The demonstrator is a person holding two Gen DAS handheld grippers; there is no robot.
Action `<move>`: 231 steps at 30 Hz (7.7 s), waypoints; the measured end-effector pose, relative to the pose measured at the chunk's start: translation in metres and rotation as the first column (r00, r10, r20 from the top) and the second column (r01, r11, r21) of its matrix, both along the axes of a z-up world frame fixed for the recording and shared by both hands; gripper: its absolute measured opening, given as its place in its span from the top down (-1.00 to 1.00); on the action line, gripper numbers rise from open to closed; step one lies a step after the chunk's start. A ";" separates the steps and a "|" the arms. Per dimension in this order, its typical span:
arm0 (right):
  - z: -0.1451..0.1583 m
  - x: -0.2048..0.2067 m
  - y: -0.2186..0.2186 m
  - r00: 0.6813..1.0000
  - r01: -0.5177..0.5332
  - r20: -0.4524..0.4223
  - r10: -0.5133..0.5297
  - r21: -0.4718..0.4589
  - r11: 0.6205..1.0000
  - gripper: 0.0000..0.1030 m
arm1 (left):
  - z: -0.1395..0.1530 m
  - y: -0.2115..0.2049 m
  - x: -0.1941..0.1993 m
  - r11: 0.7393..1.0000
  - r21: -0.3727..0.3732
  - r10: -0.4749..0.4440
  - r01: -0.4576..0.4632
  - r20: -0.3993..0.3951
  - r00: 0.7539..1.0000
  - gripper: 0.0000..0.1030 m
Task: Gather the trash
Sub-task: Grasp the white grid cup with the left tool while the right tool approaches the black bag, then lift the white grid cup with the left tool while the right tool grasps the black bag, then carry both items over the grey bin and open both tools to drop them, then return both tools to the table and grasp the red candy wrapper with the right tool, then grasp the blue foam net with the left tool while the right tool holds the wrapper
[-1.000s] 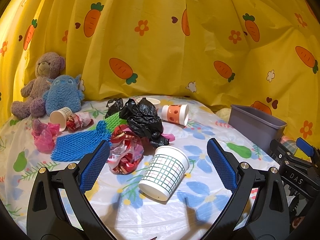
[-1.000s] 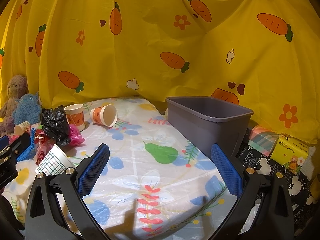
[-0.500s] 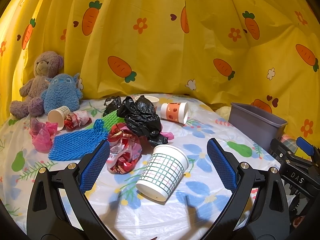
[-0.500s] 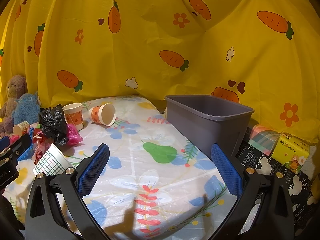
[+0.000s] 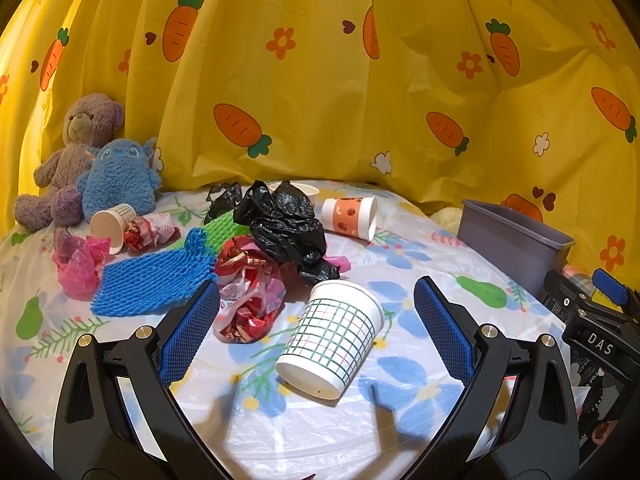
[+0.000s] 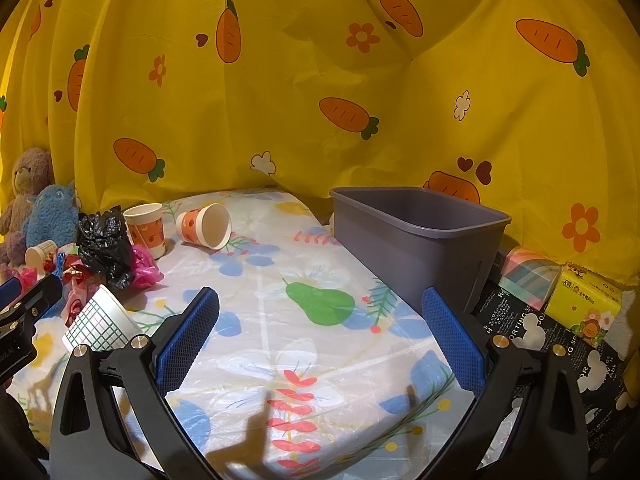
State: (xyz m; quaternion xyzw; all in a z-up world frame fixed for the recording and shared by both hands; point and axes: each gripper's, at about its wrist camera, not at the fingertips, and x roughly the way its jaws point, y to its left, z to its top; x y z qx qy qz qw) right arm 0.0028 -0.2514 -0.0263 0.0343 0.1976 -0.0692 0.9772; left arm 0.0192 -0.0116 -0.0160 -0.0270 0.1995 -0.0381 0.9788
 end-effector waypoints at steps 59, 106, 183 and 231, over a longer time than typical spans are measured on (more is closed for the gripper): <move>-0.014 0.159 0.166 0.735 -0.609 -0.179 0.654 0.252 0.752 0.03 | -0.002 0.122 0.019 0.964 -0.156 0.203 -0.217 -0.098 0.974 -0.12; 0.045 0.086 -0.153 0.993 0.001 0.115 -0.018 0.147 0.989 0.66 | 0.066 -0.194 0.139 0.866 -0.134 -0.488 0.482 -0.013 0.873 -0.12; 0.043 0.051 0.033 0.966 -0.255 0.075 0.247 0.124 0.959 -0.69 | 0.024 0.046 0.048 0.991 -0.035 0.128 -0.131 -0.076 0.989 -0.89; 0.009 0.089 0.151 0.852 -0.514 -0.055 0.521 0.105 0.851 0.44 | -0.024 0.128 0.065 0.968 -0.092 0.210 -0.233 -0.210 0.955 -0.88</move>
